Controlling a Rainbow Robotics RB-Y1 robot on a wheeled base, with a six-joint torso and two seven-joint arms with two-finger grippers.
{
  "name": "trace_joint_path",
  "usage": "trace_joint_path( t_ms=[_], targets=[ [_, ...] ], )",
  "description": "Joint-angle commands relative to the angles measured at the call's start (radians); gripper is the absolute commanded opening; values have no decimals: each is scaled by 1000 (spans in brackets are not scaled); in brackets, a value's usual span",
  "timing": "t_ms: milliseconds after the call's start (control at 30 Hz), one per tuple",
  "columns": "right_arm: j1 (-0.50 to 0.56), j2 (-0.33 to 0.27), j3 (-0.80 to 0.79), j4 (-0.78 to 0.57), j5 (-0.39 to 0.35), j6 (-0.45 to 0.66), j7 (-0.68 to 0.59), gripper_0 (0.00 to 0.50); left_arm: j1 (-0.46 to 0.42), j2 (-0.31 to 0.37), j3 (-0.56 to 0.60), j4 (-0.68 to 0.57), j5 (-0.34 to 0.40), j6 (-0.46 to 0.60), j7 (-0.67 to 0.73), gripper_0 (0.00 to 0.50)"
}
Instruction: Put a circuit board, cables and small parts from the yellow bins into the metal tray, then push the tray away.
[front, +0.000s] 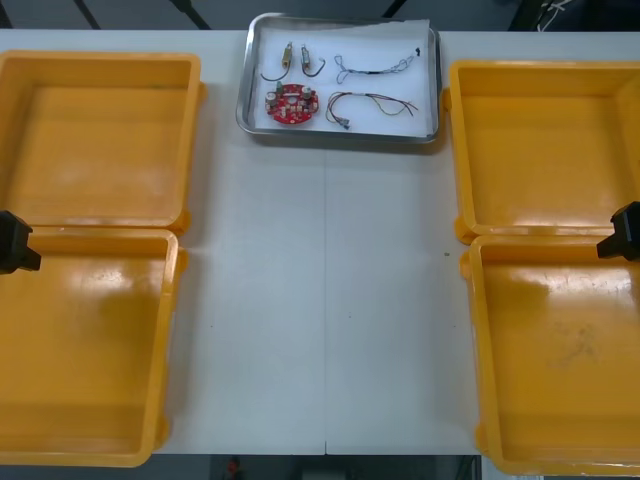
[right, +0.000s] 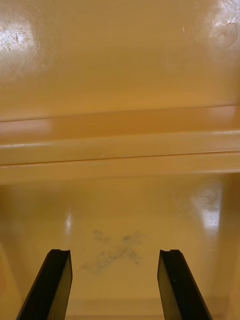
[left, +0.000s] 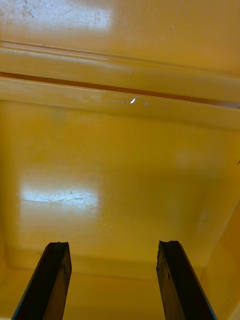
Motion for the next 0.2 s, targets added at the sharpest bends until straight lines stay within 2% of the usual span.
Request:
trace_joint_path(
  t_ms=[33, 200],
  targets=[
    [9, -5, -23, -2, 7, -2, 3, 500, 14, 49, 13, -18, -6, -9, -94, 500],
    [9, -5, -23, -2, 7, -2, 3, 500, 14, 49, 13, -18, -6, -9, -94, 500]
  ],
)
